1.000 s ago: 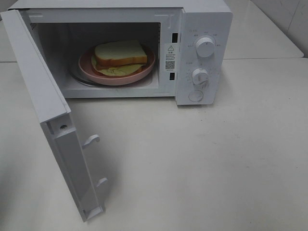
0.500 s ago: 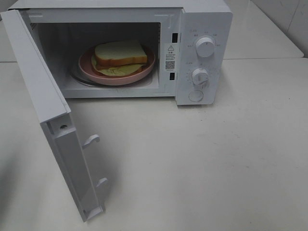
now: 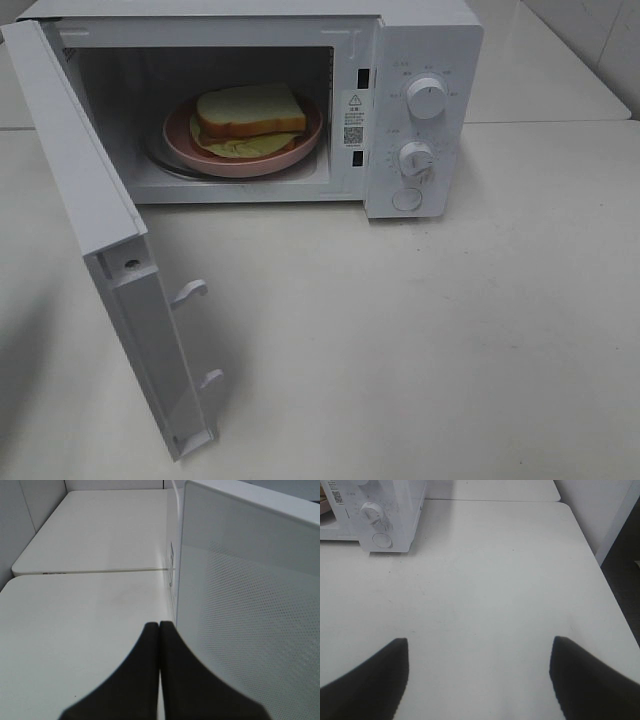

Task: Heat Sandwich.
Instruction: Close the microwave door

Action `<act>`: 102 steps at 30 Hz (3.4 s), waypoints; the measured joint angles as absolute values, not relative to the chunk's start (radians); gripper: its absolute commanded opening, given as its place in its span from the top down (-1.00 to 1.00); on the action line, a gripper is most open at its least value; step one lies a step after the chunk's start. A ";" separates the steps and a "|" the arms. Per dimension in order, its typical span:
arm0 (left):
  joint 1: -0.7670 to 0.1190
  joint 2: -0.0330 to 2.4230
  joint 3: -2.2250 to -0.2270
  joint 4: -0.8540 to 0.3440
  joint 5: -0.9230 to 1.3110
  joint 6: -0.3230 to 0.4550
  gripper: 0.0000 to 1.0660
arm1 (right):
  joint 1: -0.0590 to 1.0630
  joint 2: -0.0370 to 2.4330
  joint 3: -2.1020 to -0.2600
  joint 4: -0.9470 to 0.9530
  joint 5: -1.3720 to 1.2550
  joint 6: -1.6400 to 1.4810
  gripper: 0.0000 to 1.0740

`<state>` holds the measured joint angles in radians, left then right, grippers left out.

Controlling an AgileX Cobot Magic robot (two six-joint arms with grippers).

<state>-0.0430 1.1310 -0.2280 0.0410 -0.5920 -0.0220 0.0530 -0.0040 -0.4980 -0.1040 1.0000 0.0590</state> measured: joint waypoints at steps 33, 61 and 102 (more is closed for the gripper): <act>-0.102 1.578 -0.379 0.339 -0.995 -0.218 1.00 | 0.053 -0.004 -0.498 -0.104 1.000 0.059 -0.40; -0.519 1.740 -0.566 -0.023 -1.001 -0.104 1.00 | 0.053 -0.004 -0.498 -0.104 1.000 0.059 -0.40; -0.670 1.975 -1.005 -0.043 -0.817 -0.085 1.00 | 0.053 -0.004 -0.498 -0.104 1.000 0.059 -0.40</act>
